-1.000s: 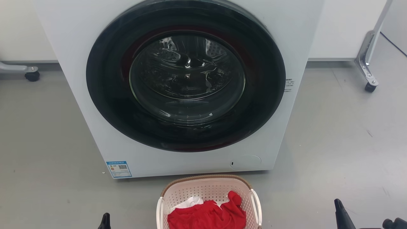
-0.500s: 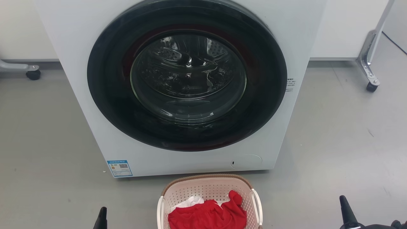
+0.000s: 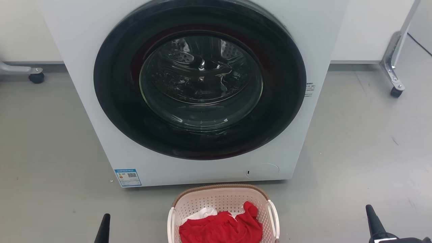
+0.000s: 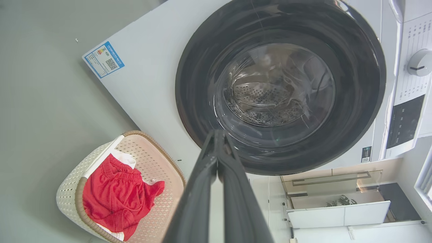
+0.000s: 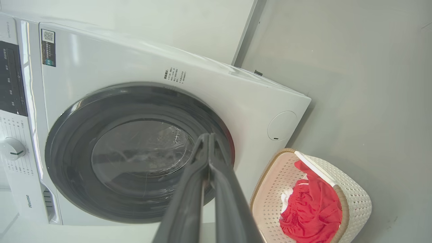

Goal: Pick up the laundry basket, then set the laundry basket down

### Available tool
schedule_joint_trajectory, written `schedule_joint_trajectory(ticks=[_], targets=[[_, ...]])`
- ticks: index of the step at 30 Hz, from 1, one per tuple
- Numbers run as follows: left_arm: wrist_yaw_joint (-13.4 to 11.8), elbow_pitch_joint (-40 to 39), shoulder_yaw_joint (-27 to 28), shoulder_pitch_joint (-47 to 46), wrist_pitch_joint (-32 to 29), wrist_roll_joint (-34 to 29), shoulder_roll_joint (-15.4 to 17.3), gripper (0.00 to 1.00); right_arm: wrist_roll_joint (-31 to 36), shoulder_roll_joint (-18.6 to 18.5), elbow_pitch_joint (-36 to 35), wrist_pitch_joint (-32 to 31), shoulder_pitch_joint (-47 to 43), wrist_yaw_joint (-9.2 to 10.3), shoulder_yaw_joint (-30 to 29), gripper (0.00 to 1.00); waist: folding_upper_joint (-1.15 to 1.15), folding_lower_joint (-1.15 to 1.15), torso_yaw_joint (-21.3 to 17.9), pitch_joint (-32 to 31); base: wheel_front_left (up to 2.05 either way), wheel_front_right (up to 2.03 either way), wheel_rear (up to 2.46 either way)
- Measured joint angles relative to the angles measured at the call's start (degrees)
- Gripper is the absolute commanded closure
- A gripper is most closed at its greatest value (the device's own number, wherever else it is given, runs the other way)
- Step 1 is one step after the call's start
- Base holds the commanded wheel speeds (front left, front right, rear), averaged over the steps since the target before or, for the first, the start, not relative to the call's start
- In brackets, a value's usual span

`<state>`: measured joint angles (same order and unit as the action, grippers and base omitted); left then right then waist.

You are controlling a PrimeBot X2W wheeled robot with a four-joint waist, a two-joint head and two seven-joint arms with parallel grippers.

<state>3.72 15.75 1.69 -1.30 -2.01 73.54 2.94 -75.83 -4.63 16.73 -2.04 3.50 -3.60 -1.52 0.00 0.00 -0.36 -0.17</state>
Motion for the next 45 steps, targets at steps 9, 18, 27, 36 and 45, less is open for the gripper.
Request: schedule_joint_trajectory(ticks=[9,18,27,36,45], targets=[[1.4,0.5,1.4,-1.2,-1.9,7.1,-0.2,1.00,-6.2,0.9,0.1,-1.9,0.7,-1.34,-2.5,1.00,0.00,0.00,0.1,0.1,0.00,0.00,0.00],[2.9,1.0,3.1,-2.5,-3.8,15.3,-0.4,1.00,-13.2,1.8,0.3,-3.9,1.2,-2.80,-5.2,1.00,0.00,0.00,0.3,0.2,0.00,0.00,0.00],[3.4,1.2,3.6,-3.3,-4.5,18.1,-0.5,1.00,-15.5,2.1,0.4,-4.5,1.7,-3.30,-6.1,1.00,0.00,0.00,0.4,0.3,0.00,0.00,0.00],[3.4,1.2,3.6,-3.3,-4.5,18.1,-0.5,1.00,-15.6,2.2,0.4,-4.5,1.7,-3.30,-6.1,1.00,0.00,0.00,0.4,0.3,0.00,0.00,0.00],[3.4,1.2,3.6,-3.3,-4.5,18.1,-0.5,1.00,-15.6,2.2,0.4,-4.5,1.7,-3.30,-6.1,1.00,0.00,0.00,0.4,0.3,0.00,0.00,0.00]])
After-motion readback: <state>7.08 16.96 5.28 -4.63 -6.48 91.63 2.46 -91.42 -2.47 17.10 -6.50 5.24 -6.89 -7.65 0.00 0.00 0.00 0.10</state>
